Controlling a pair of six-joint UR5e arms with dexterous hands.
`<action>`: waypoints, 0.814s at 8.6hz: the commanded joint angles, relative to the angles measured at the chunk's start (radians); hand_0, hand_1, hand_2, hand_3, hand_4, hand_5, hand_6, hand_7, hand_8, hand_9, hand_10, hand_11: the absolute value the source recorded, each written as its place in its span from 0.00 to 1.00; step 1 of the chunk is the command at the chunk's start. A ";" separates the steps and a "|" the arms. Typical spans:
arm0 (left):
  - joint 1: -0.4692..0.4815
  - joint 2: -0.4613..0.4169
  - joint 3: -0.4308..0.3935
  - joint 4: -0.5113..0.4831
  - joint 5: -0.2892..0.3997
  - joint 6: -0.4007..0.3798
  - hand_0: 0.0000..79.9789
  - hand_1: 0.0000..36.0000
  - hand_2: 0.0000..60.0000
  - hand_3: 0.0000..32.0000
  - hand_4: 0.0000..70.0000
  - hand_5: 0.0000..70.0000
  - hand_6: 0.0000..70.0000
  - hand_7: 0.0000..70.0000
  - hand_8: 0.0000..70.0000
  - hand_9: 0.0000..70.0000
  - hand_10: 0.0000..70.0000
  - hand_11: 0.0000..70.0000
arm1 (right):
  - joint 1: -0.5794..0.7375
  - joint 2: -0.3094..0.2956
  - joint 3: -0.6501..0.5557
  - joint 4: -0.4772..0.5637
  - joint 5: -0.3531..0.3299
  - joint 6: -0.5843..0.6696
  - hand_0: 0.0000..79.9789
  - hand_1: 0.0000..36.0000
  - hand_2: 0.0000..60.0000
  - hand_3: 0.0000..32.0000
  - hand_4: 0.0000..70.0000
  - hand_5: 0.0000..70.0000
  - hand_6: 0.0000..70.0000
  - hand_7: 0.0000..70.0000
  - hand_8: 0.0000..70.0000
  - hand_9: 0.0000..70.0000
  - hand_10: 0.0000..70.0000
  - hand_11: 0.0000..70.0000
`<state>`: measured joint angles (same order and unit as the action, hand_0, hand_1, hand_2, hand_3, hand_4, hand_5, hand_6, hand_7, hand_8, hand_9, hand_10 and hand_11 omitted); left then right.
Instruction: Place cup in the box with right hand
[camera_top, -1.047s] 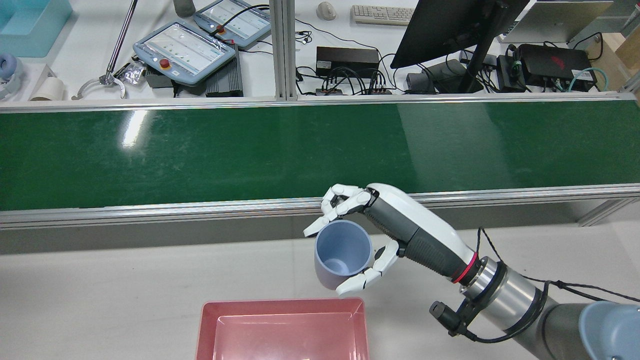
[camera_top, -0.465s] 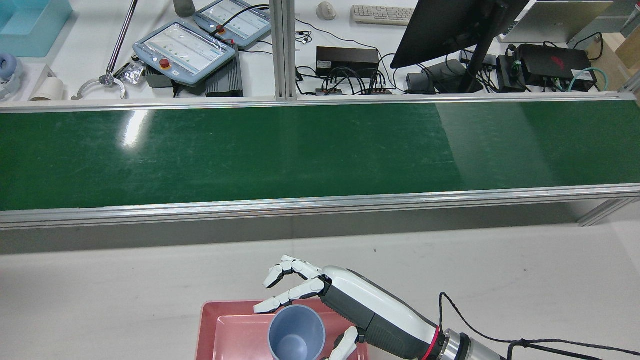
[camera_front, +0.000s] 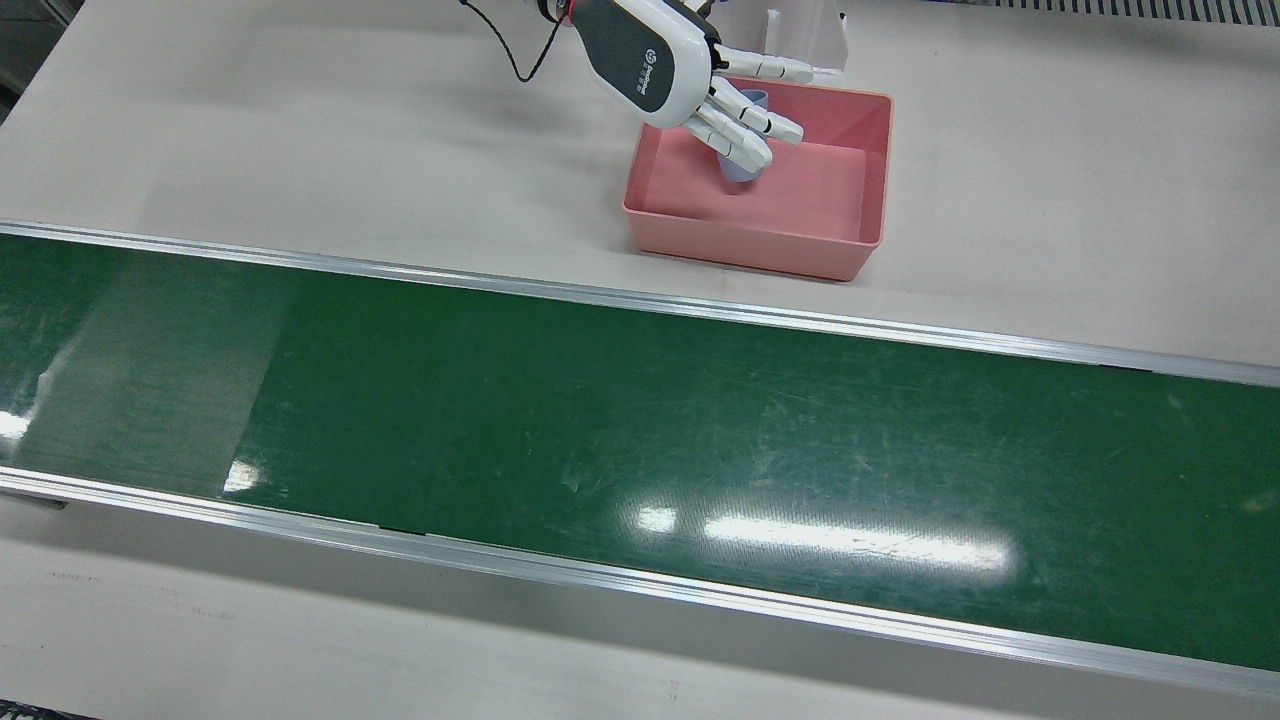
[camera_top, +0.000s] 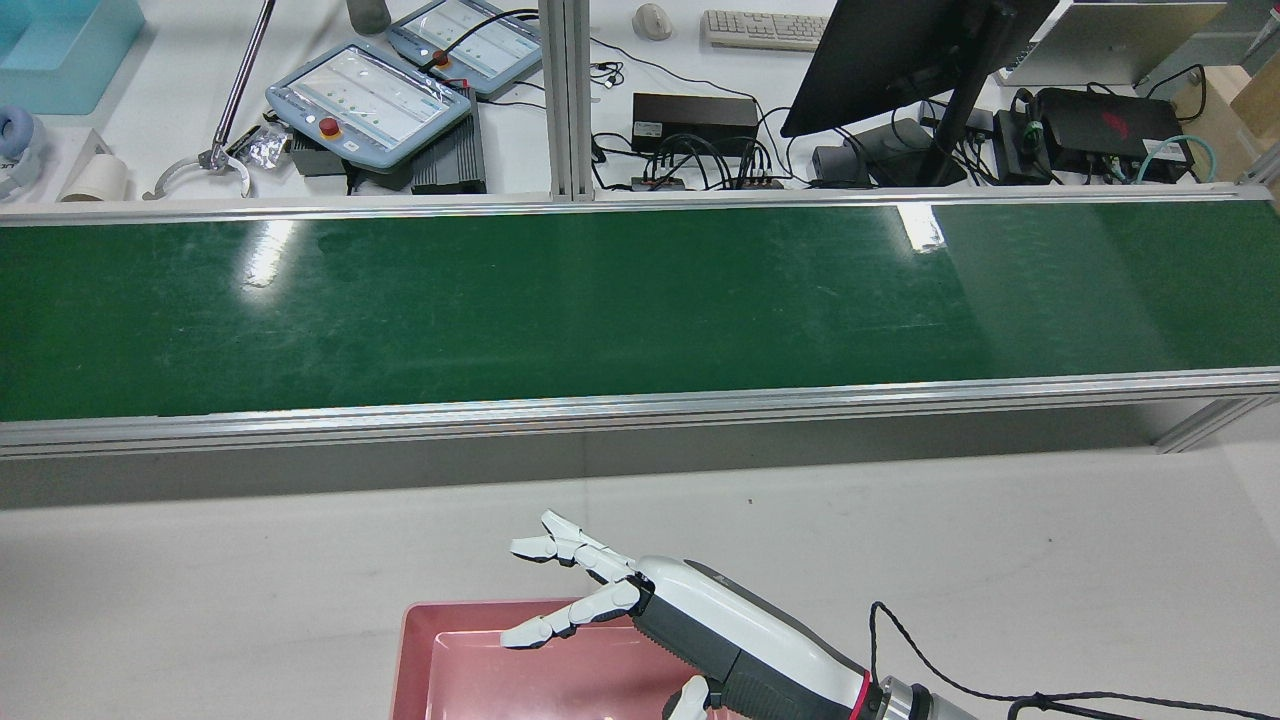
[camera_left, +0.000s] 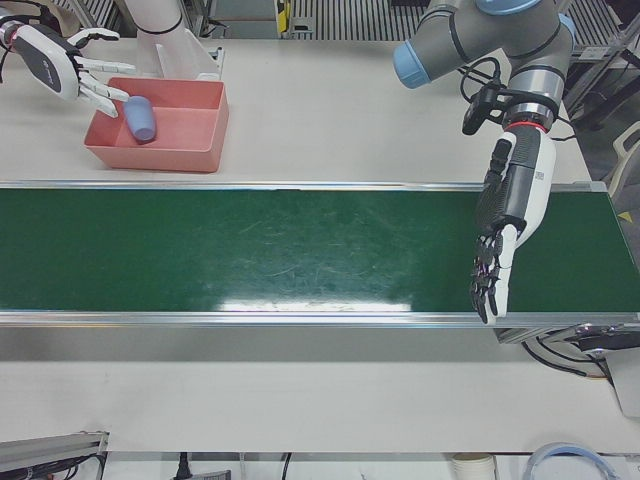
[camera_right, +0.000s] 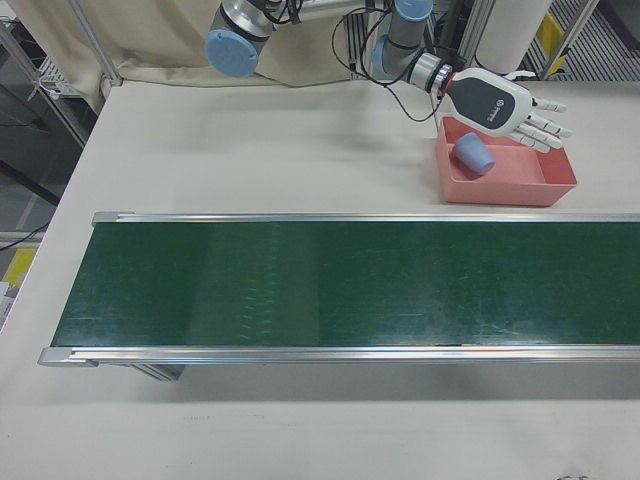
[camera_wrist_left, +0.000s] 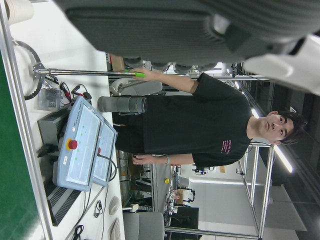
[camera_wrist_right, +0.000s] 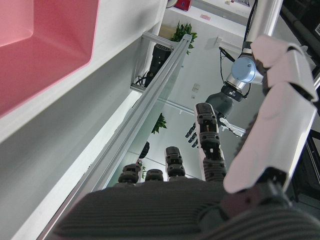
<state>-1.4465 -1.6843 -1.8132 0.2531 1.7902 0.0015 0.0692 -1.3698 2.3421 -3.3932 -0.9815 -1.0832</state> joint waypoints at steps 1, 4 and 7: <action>0.000 0.000 0.000 0.000 0.000 0.000 0.00 0.00 0.00 0.00 0.00 0.00 0.00 0.00 0.00 0.00 0.00 0.00 | 0.279 -0.055 0.055 -0.020 -0.019 0.087 0.57 0.43 0.48 0.00 0.28 0.05 0.08 0.28 0.00 0.06 0.06 0.11; 0.000 0.000 -0.001 0.000 0.000 0.000 0.00 0.00 0.00 0.00 0.00 0.00 0.00 0.00 0.00 0.00 0.00 0.00 | 0.836 -0.135 -0.114 -0.098 -0.170 0.361 0.60 0.38 0.33 0.00 0.38 0.06 0.08 0.28 0.00 0.06 0.07 0.12; 0.000 0.000 -0.001 0.000 0.000 0.000 0.00 0.00 0.00 0.00 0.00 0.00 0.00 0.00 0.00 0.00 0.00 0.00 | 1.153 -0.135 -0.576 -0.072 -0.261 0.587 0.59 0.45 0.45 0.00 0.25 0.06 0.07 0.18 0.00 0.04 0.07 0.12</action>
<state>-1.4466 -1.6843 -1.8135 0.2526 1.7902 0.0015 1.0022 -1.5023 2.0597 -3.4825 -1.1919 -0.6359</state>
